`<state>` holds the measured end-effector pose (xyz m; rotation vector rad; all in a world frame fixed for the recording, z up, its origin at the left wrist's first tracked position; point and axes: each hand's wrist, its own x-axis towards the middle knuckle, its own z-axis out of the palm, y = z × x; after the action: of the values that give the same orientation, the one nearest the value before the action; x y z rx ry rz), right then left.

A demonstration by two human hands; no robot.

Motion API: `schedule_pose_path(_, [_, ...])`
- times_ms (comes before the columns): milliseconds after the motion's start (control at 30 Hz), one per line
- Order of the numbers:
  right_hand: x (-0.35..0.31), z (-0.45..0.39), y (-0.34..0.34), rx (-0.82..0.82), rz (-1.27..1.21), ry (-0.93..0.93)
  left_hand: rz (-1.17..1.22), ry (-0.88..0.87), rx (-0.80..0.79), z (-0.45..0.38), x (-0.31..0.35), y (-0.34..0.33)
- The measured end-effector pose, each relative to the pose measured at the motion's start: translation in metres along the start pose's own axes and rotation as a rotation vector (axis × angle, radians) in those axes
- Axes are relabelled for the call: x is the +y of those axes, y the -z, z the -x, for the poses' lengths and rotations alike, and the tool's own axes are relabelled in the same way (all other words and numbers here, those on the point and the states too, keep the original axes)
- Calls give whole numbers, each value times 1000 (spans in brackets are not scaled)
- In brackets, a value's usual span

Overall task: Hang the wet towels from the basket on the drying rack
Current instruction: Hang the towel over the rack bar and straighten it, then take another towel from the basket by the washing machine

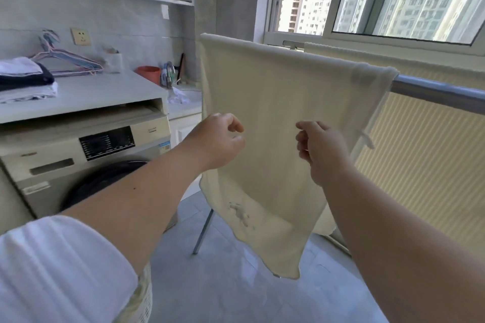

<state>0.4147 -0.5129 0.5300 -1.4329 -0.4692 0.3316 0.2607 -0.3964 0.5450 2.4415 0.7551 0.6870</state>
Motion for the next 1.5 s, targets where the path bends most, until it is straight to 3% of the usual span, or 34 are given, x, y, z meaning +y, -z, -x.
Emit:
schedule_pose_path(467, [103,-20,-186,-618,230,-268,-145,500,16,28,-172,54])
schedule_pose_path(733, [159,-51,-266,-916,457,-324,-135,747,-19,13,-270,39])
schedule_pose_path(1100, [257,-57,-366,-934,681,-484,-17,931,-189,14,-430,11])
schedule_pose_path(1367, [341,-31,-454,-758,757,-694,12,933,-419,10,-585,-10])
schedule_pose_path(1500, [416,-11,-482,-754,770,-807,-29,966,-620,24,-653,-60])
